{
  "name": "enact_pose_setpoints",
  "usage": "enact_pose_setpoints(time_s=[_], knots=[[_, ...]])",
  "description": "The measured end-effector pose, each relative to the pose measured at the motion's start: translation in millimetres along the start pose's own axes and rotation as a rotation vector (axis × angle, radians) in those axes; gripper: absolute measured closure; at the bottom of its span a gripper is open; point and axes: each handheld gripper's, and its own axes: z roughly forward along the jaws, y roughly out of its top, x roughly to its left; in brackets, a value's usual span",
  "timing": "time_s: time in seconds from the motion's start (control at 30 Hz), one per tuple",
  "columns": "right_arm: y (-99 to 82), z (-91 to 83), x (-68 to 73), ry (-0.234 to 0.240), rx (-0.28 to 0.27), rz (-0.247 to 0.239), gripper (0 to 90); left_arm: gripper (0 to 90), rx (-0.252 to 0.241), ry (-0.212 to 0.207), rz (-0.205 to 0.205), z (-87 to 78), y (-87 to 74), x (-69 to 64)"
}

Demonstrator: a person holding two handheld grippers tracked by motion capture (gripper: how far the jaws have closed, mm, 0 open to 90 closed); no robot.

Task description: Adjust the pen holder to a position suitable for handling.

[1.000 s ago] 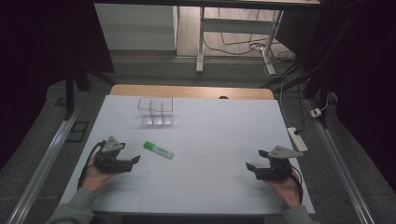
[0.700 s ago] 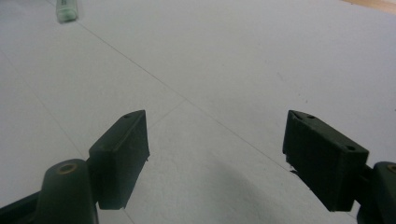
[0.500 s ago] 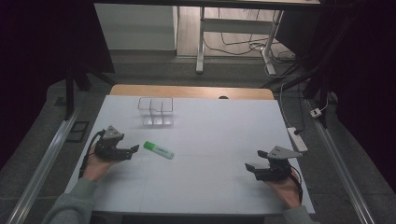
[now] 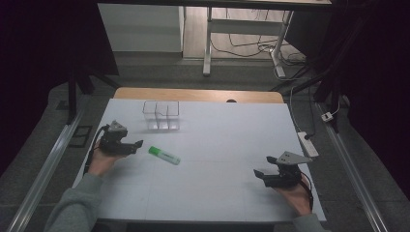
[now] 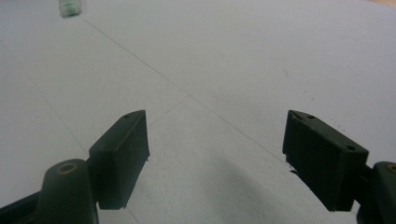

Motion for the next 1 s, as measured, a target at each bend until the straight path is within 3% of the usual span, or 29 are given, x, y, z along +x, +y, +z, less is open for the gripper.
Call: enact_pose_setpoints(time_s=[0.23,0.43,0.73,1.0], knots=[[0.0,-0.1,-0.4,-0.001,-0.004,0.003,22.5,23.0,0.011,0.021,-0.048,10.3,-1.0,14.2],[-0.1,-0.4,-1.6,-0.006,-0.007,0.007,22.3,26.7,0.015,0.033,-0.061,20.3,-1.5,21.1],[-0.3,0.7,-1.9,-0.008,-0.002,0.005,22.7,25.9,0.057,0.030,-0.031,29.6,4.6,19.8],[-0.8,4.0,-1.4,-0.006,0.008,-0.005,22.8,26.1,0.081,0.093,0.001,37.5,29.7,26.8]])
